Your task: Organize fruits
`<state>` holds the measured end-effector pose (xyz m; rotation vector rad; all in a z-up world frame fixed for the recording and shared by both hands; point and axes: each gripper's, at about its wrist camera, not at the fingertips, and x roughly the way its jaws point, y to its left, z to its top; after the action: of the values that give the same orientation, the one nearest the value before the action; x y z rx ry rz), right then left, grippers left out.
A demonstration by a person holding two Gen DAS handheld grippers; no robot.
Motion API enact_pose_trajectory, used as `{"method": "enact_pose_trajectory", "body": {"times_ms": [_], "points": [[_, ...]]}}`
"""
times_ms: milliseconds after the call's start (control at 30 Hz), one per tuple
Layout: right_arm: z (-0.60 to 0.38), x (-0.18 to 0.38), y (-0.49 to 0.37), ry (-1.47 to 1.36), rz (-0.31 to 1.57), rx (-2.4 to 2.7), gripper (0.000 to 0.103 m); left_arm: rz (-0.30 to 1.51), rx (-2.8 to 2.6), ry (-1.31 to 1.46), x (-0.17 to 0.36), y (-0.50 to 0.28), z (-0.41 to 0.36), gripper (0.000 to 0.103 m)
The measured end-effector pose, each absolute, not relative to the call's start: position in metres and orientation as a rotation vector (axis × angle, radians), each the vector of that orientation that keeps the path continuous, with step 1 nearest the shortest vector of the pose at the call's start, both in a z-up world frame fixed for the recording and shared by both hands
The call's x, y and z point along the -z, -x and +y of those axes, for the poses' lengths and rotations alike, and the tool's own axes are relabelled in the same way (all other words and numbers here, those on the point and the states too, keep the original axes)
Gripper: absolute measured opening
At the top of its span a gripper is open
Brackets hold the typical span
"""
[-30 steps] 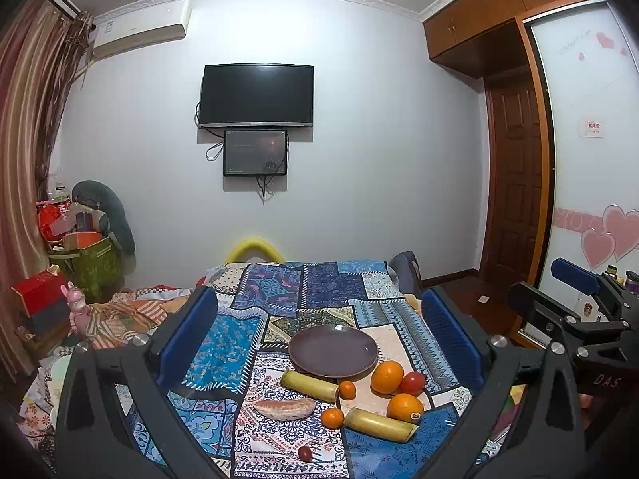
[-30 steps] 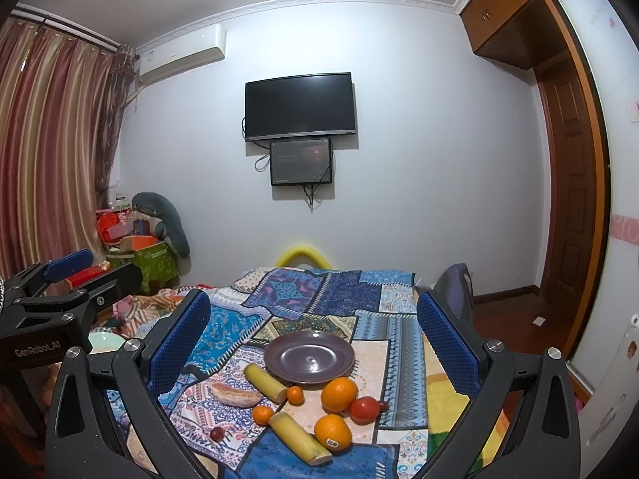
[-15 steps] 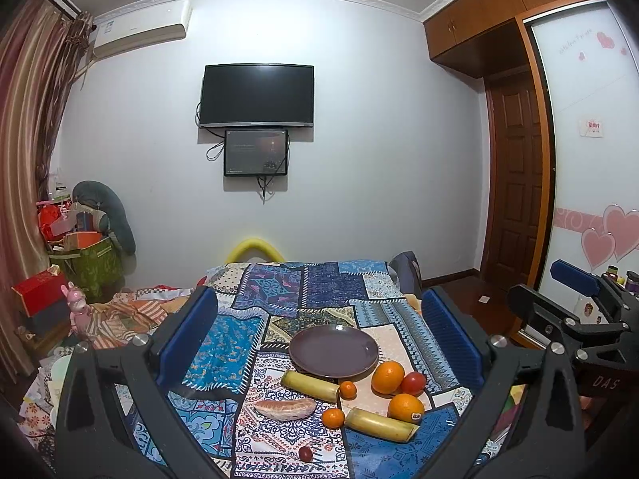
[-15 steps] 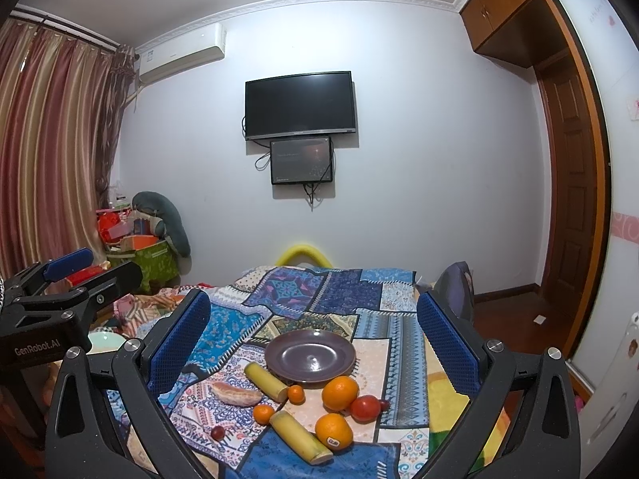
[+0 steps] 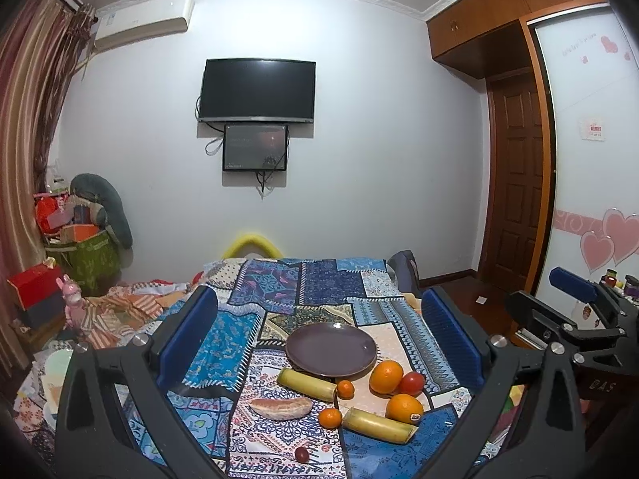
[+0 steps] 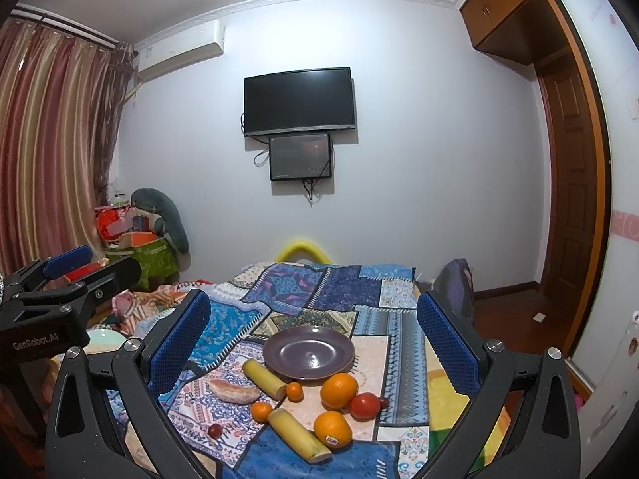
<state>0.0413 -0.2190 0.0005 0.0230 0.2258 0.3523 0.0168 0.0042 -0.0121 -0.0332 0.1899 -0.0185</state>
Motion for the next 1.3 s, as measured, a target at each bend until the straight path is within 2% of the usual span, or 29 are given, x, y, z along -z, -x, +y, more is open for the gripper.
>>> {"method": "enact_pose_trajectory", "body": {"times_ms": [433,533,633,700,867,967,1033,1167,1233,1300], "points": [[-0.225,0.047,-0.08,0.029,0.443,-0.367,0.103,0.421,0.032,-0.01,0.058,-0.075,0.017,0.103],[-0.227,0.06,-0.089,0.046,0.504,-0.377,0.099,0.476,0.015,-0.018,0.072,-0.092,0.022,0.103],[-0.228,0.073,-0.096,0.061,0.566,-0.385,0.093,0.547,0.033,-0.016,0.086,-0.108,0.026,0.095],[-0.228,0.082,-0.103,0.075,0.602,-0.383,0.091,0.601,0.053,-0.023,0.096,-0.117,0.028,0.085],[-0.225,0.099,-0.109,0.075,0.666,-0.422,0.088,0.706,0.102,-0.057,0.12,-0.13,0.027,0.077],[-0.218,0.109,-0.114,0.089,0.712,-0.463,0.079,0.772,0.124,-0.082,0.137,-0.135,0.026,0.068],[-0.214,0.118,-0.117,0.092,0.75,-0.488,0.069,0.812,0.139,-0.087,0.147,-0.137,0.027,0.063],[-0.207,0.142,-0.125,0.092,0.843,-0.522,0.056,0.889,0.174,-0.09,0.169,-0.141,0.028,0.053],[-0.207,0.152,-0.128,0.081,0.888,-0.539,0.048,0.918,0.183,-0.094,0.176,-0.142,0.029,0.051],[-0.206,0.161,-0.131,0.071,0.929,-0.552,0.047,0.952,0.193,-0.096,0.185,-0.144,0.029,0.051]]}}
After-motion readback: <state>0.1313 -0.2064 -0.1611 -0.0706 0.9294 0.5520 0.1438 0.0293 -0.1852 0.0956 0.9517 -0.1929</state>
